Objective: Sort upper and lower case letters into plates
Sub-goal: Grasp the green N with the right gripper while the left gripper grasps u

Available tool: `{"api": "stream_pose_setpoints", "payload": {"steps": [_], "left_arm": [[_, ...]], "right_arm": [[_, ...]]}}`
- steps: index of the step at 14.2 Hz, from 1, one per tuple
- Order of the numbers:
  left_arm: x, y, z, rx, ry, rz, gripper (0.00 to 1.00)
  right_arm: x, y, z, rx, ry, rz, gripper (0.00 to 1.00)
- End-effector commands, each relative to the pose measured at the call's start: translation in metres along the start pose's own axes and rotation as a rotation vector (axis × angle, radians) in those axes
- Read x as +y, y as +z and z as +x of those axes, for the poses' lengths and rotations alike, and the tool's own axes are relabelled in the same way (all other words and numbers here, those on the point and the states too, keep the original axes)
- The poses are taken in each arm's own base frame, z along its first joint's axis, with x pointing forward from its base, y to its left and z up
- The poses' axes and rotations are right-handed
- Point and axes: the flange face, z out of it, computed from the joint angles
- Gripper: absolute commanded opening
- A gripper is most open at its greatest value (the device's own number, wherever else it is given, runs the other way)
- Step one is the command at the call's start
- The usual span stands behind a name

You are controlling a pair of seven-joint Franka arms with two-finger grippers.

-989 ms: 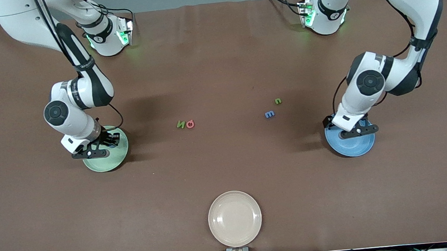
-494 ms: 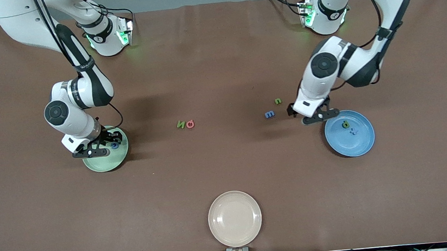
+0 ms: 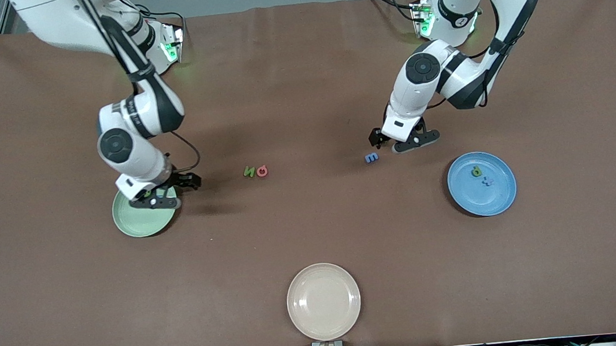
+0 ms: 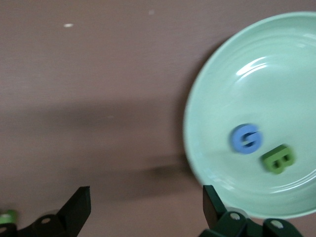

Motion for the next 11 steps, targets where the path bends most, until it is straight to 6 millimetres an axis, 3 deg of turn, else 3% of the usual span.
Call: {"api": "stream_pose_setpoints", "payload": {"steps": [1, 4, 6, 11], "left_arm": [[0.0, 0.007, -0.009, -0.013, -0.026, -0.017, 1.0], [0.008, 0.015, -0.021, -0.036, -0.035, -0.016, 1.0], [0.008, 0.021, -0.025, -0.047, -0.034, -0.009, 1.0], [0.006, 0.044, -0.027, -0.04, -0.054, 0.016, 1.0]], "right_arm": [[-0.05, -0.006, -0.01, 0.026, 0.085, 0.011, 1.0], [-0.104, 0.02, -0.005, 0.037, 0.146, 0.008, 1.0], [-0.123, 0.037, -0.013, 0.064, 0.162, 0.023, 1.0], [-0.141, 0.055, -0.034, 0.056, 0.161, 0.007, 1.0]]}}
